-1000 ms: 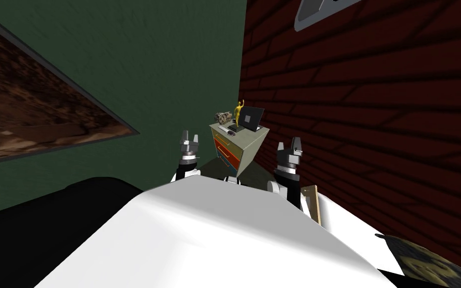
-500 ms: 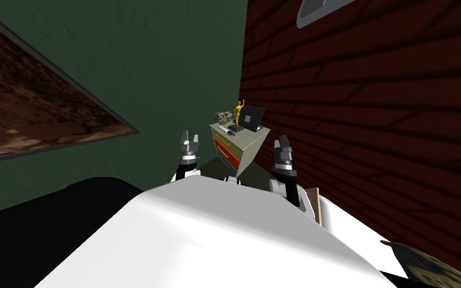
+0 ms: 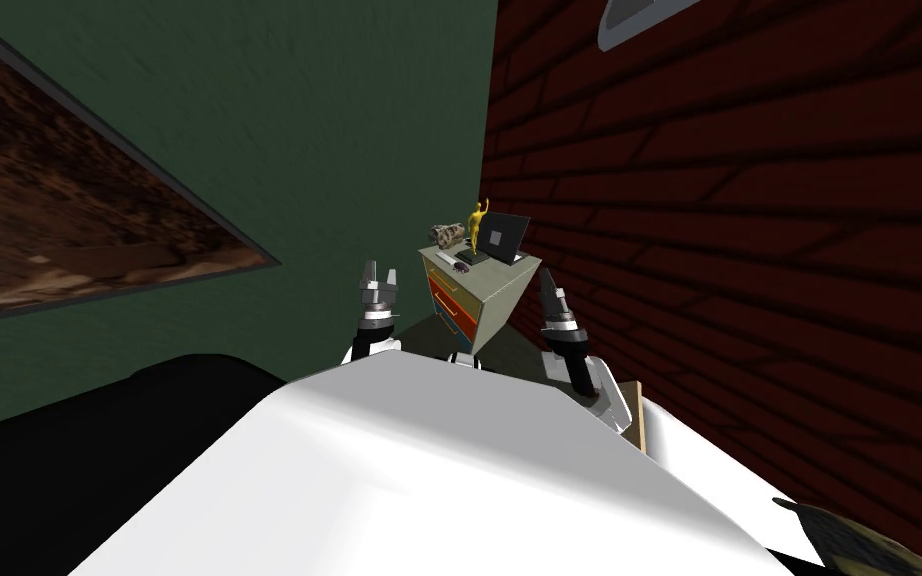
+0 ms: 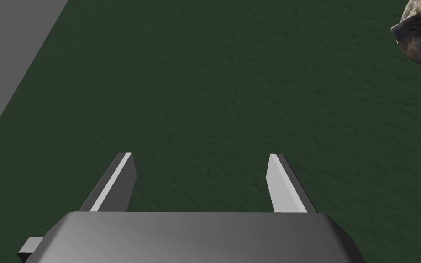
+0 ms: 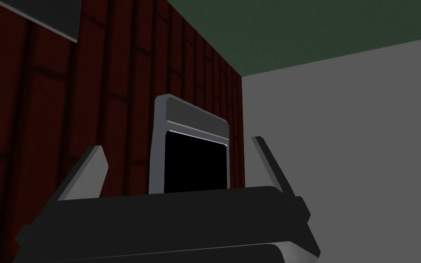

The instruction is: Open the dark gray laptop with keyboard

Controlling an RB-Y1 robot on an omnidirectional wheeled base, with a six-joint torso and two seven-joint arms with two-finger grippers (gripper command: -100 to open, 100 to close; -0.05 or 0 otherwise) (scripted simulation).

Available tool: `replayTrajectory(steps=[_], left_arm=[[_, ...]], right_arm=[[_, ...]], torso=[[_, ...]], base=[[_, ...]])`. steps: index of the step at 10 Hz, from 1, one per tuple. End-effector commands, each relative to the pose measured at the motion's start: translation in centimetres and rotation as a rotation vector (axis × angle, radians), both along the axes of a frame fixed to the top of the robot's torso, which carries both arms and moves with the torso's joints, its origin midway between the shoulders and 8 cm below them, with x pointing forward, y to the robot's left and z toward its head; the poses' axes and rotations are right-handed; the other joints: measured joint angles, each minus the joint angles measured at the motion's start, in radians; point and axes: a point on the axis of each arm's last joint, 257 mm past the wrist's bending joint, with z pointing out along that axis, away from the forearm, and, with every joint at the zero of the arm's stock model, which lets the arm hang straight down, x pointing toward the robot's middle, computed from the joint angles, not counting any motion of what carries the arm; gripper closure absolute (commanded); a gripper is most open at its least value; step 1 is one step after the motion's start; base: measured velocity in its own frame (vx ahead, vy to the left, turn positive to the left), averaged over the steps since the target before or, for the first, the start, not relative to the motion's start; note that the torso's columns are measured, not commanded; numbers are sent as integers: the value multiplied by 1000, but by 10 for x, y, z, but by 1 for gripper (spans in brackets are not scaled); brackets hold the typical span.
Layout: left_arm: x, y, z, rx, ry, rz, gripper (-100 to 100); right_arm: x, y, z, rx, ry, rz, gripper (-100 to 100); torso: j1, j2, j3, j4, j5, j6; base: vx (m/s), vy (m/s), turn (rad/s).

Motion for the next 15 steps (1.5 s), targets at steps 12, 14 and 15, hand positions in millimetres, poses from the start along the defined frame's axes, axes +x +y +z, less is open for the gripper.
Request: replayTrajectory(steps=[12, 14, 15], left_arm=[[0, 0, 0, 0, 0, 0, 0], [0, 0, 0, 0, 0, 0, 0], [0, 0, 0, 0, 0, 0, 0]], right_arm=[[38, 44, -10, -677, -205, -150, -100], [46, 48, -12, -781, -246, -177, -100], [53, 51, -13, -874, -287, -203, -100]], torso=[[0, 0, 0, 0, 0, 0], [0, 0, 0, 0, 0, 0], [1, 0, 0, 0, 0, 0]], base=[[17, -33, 42], [13, -39, 59], [19, -44, 68]])
